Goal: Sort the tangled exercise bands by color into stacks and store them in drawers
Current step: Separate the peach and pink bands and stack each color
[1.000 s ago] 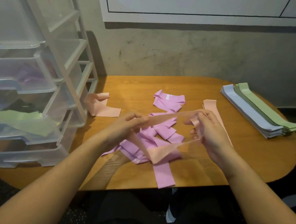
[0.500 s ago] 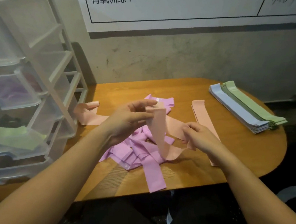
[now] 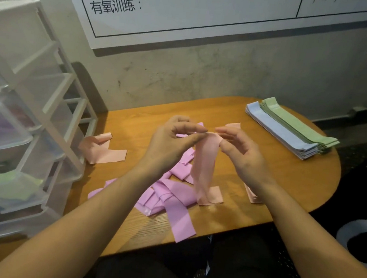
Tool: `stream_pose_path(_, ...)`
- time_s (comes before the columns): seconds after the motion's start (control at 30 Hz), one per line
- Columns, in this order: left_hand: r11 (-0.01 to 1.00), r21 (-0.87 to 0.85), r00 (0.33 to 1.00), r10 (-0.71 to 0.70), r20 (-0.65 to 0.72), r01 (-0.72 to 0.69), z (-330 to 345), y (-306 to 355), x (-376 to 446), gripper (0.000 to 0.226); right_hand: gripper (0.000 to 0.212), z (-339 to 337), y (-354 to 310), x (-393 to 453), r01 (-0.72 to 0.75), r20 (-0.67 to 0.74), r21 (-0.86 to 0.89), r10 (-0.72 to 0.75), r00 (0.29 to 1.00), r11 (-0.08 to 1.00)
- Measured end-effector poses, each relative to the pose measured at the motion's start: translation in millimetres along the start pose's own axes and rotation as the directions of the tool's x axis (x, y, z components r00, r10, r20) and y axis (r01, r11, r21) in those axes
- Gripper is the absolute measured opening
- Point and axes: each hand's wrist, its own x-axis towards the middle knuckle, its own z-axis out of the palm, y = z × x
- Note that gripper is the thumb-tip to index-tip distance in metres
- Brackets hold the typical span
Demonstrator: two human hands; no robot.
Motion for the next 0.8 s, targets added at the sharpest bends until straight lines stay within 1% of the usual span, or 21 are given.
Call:
stream_pose_path(0.07,1.000,-0.004,1.000,0.008,-0.008,-0.008,5.7,2.5,2.8,0.017,0.020,-3.4,-6.8,0.2,0.035,-0.029,-0.019,-0.036,0.999,0.999)
stream_pose_path(0.17,0.996,-0.086,0.999,-0.039,-0.018,0.038,12.6,4.3,6.1,0.018,0.015,-7.1,-12.0,1.7,0.036,-0.073,-0.066,-0.041,0.996,0.997)
stream_pose_path(0.33,0.998,-0.055,0.998,-0.021,-0.066,0.018,25.7,1.1,7.5,0.017,0.015,-11.5,-14.0,2.0,0.033,-0.125,-0.161,-0.054,0.991,0.986)
stream_pose_path(0.47,0.999,-0.050,0.995,-0.007,-0.103,0.002,33.1,-1.6,5.7,0.015,0.015,-14.1,-18.5,1.7,-0.017,-0.075,-0.110,0.009,0.997,0.994)
stream_pose_path(0.53,0.998,-0.056,0.995,0.034,-0.092,-0.039,35.0,-2.0,4.5,0.016,0.012,-14.1,-20.4,2.6,-0.025,-0.082,-0.036,0.022,0.996,0.999)
stream_pose_path(0.6,0.991,-0.120,0.997,0.062,-0.035,-0.066,36.1,-0.9,2.5,0.016,0.010,-15.5,-22.2,4.3,-0.034,-0.086,0.039,0.037,0.996,0.999)
stream_pose_path(0.67,0.975,-0.220,0.996,0.021,0.086,-0.002,37.8,-0.6,0.6,0.019,0.011,-17.5,-23.4,7.1,-0.031,-0.087,0.050,0.035,0.996,0.998)
stream_pose_path(0.73,0.973,-0.224,0.983,-0.019,0.185,0.061,40.3,-3.2,-0.3,0.020,0.014,-19.2,-23.7,10.8,-0.015,-0.114,0.052,0.021,0.993,0.999)
stream_pose_path(0.8,0.979,-0.195,0.976,-0.018,0.217,0.062,43.1,-6.6,-1.7,0.018,0.013,-19.8,-22.6,15.0,-0.012,-0.142,0.047,0.019,0.990,0.999)
